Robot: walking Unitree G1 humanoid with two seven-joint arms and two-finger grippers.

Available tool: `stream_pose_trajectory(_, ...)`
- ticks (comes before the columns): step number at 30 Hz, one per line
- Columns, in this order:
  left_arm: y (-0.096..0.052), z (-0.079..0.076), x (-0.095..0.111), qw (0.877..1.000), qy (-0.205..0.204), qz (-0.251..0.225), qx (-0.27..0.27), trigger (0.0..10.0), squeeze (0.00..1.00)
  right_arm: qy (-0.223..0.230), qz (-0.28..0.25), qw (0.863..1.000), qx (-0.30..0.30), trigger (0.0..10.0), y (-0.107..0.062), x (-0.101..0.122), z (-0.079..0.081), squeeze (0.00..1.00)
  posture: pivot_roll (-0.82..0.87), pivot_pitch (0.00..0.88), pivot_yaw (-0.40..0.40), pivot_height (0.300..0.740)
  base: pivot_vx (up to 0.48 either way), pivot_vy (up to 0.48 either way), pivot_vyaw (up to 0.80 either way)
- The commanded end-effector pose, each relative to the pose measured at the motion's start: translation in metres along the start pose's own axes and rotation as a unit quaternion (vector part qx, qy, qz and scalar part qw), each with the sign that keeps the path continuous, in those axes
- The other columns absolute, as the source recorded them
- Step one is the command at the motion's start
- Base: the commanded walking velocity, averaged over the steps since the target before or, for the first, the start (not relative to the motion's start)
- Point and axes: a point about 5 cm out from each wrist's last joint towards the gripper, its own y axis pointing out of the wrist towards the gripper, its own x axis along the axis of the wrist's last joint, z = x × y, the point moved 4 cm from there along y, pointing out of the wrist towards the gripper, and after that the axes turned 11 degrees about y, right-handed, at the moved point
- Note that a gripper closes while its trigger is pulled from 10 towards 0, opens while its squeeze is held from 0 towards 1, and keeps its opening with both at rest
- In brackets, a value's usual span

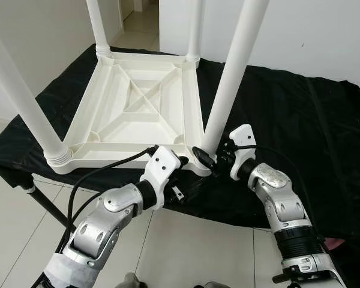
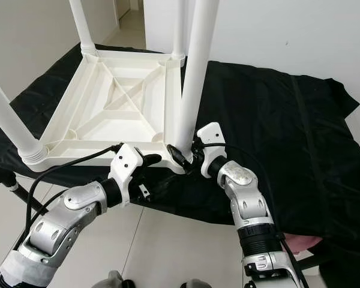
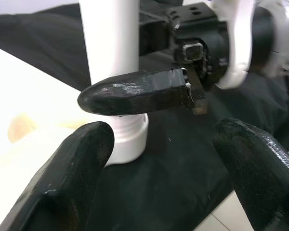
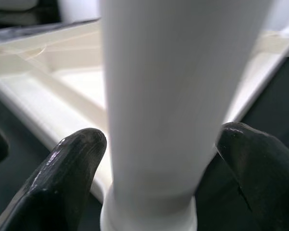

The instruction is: Building children table

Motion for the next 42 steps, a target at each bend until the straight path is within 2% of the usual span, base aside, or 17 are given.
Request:
stream_pose_trajectory(1, -0.001, -0.010, 0.001, 0.999, -0.004, -0.003, -0.035, 10.0, 0.00, -0.007, 0.007, 1.000, 0.015, 10.0, 0.002, -0.002, 0.000, 0.00, -0.07, 0.031, -0.013, 0.740, 0.000, 0.000, 0.00)
stream_pose_trajectory(3, -0.002, -0.008, 0.003, 1.000, -0.002, -0.004, -0.030, 10.0, 0.00, -0.032, 0.028, 0.998, 0.047, 10.0, 0.012, -0.006, 0.000, 0.00, -0.07, 0.037, -0.011, 0.740, 0.000, 0.000, 0.00)
stream_pose_trajectory(8, -0.003, -0.004, 0.004, 1.000, -0.001, -0.004, -0.019, 10.0, 0.00, -0.030, 0.047, 0.996, 0.077, 10.0, 0.020, -0.011, 0.001, 0.00, -0.06, 0.044, -0.013, 0.740, 0.000, 0.000, 0.00)
stream_pose_trajectory(10, -0.004, -0.003, 0.005, 1.000, -0.001, -0.005, -0.017, 10.0, 0.00, -0.030, 0.050, 0.995, 0.083, 9.7, 0.021, -0.013, 0.001, 0.00, -0.06, 0.044, -0.013, 0.740, 0.000, 0.000, 0.00)
stream_pose_trajectory(11, -0.004, -0.003, 0.005, 1.000, 0.000, -0.006, -0.015, 10.0, 0.00, -0.027, 0.052, 0.994, 0.094, 6.5, 0.023, -0.014, 0.002, 0.00, -0.06, 0.048, -0.015, 0.740, 0.000, 0.000, 0.00)
stream_pose_trajectory(12, -0.004, -0.003, 0.006, 1.000, -0.001, -0.007, -0.014, 10.0, 0.00, -0.024, 0.053, 0.993, 0.102, 6.1, 0.024, -0.015, 0.002, 0.00, -0.06, 0.048, -0.015, 0.740, 0.000, 0.000, 0.00)
stream_pose_trajectory(13, -0.004, -0.003, 0.006, 1.000, -0.002, -0.007, -0.013, 10.0, 0.00, -0.025, 0.053, 0.993, 0.106, 3.3, 0.025, -0.016, 0.001, 0.00, -0.06, 0.047, -0.013, 0.740, 0.000, 0.000, 0.00)
stream_pose_trajectory(15, -0.004, -0.003, 0.006, 1.000, -0.002, -0.007, -0.013, 10.0, 0.00, -0.025, 0.053, 0.993, 0.106, 3.3, 0.026, -0.016, 0.000, 0.00, -0.06, 0.047, -0.013, 0.740, 0.000, 0.000, 0.00)
stream_pose_trajectory(16, -0.003, -0.003, 0.007, 1.000, -0.002, -0.007, -0.013, 10.0, 0.00, -0.028, 0.057, 0.992, 0.105, 0.0, 0.027, -0.018, -0.001, 0.00, -0.06, 0.046, -0.014, 0.740, 0.000, 0.000, 0.00)
stream_pose_trajectory(19, -0.002, -0.004, 0.007, 1.000, -0.002, -0.006, -0.013, 10.0, 0.00, -0.032, 0.061, 0.992, 0.106, 0.0, 0.028, -0.019, -0.004, 0.00, -0.06, 0.046, -0.014, 0.740, 0.000, 0.000, 0.00)
stream_pose_trajectory(27, -0.001, -0.001, 0.009, 1.000, -0.002, -0.011, -0.009, 10.0, 0.00, -0.036, 0.055, 0.991, 0.114, 0.0, 0.018, -0.022, -0.006, 0.00, -0.07, 0.046, -0.013, 0.740, 0.000, 0.000, 0.00)
stream_pose_trajectory(28, -0.001, -0.001, 0.009, 1.000, -0.002, -0.012, -0.009, 10.0, 0.00, -0.035, 0.049, 0.992, 0.113, 4.2, 0.017, -0.022, -0.005, 0.00, -0.07, 0.047, -0.011, 0.740, 0.000, 0.000, 0.00)
stream_pose_trajectory(29, -0.001, -0.002, 0.010, 1.000, -0.002, -0.012, -0.010, 10.0, 0.00, -0.034, 0.046, 0.992, 0.112, 4.2, 0.016, -0.023, -0.005, 0.00, -0.07, 0.047, -0.011, 0.740, 0.000, 0.000, 0.00)
stream_pose_trajectory(30, 0.000, -0.002, 0.010, 1.000, -0.003, -0.012, -0.010, 10.0, 0.00, -0.031, 0.040, 0.993, 0.103, 10.0, 0.016, -0.022, -0.004, 0.00, -0.07, 0.050, -0.008, 0.740, 0.000, 0.000, 0.00)
stream_pose_trajectory(37, 0.000, -0.002, 0.009, 1.000, -0.004, -0.013, -0.011, 10.0, 0.00, -0.024, 0.014, 0.996, 0.083, 10.0, 0.016, -0.018, 0.001, 0.00, -0.07, 0.054, -0.006, 0.740, 0.000, 0.000, 0.00)
stream_pose_trajectory(42, 0.001, -0.002, 0.009, 1.000, -0.004, -0.014, -0.011, 10.0, 0.00, -0.013, -0.002, 0.999, 0.041, 10.0, 0.017, -0.015, 0.003, 0.00, -0.07, 0.054, -0.008, 0.740, 0.000, 0.000, 0.00)
